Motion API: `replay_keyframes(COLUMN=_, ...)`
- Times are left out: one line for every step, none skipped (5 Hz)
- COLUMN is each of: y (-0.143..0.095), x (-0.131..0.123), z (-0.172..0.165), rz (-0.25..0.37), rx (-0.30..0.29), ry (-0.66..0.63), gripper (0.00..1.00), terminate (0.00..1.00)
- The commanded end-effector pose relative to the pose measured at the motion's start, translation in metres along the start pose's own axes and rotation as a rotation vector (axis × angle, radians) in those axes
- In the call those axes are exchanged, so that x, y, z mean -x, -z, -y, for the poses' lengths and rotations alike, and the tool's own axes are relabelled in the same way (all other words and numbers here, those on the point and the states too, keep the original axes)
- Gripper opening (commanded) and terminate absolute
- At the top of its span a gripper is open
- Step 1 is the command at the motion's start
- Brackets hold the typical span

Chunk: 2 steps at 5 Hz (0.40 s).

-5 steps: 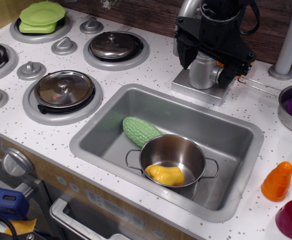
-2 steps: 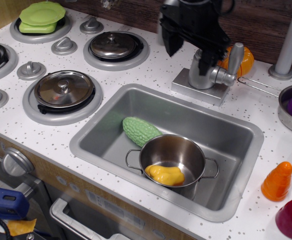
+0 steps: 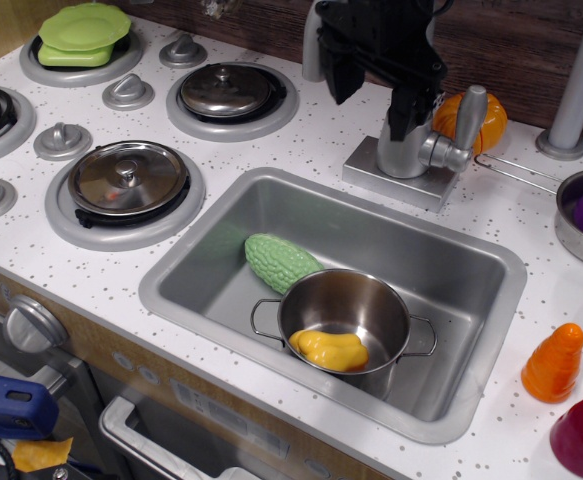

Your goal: Turn faucet front to left

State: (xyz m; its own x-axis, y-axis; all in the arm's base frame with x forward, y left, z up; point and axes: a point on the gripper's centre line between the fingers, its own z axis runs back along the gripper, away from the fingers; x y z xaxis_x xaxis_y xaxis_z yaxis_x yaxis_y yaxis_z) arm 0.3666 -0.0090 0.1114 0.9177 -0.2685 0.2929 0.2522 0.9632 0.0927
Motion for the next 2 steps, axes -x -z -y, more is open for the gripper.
replay_keyframes(y=-0.0099, x=-0.0141, z=-0.0159, rz=0.042, rx=-0.010, ry=0.033, gripper=1.00, terminate=0.00)
replay_keyframes(y=-0.0090, x=-0.0174, z=-0.0225, rz=0.039, rx=-0.010, ry=0.053, gripper=1.00, terminate=0.00)
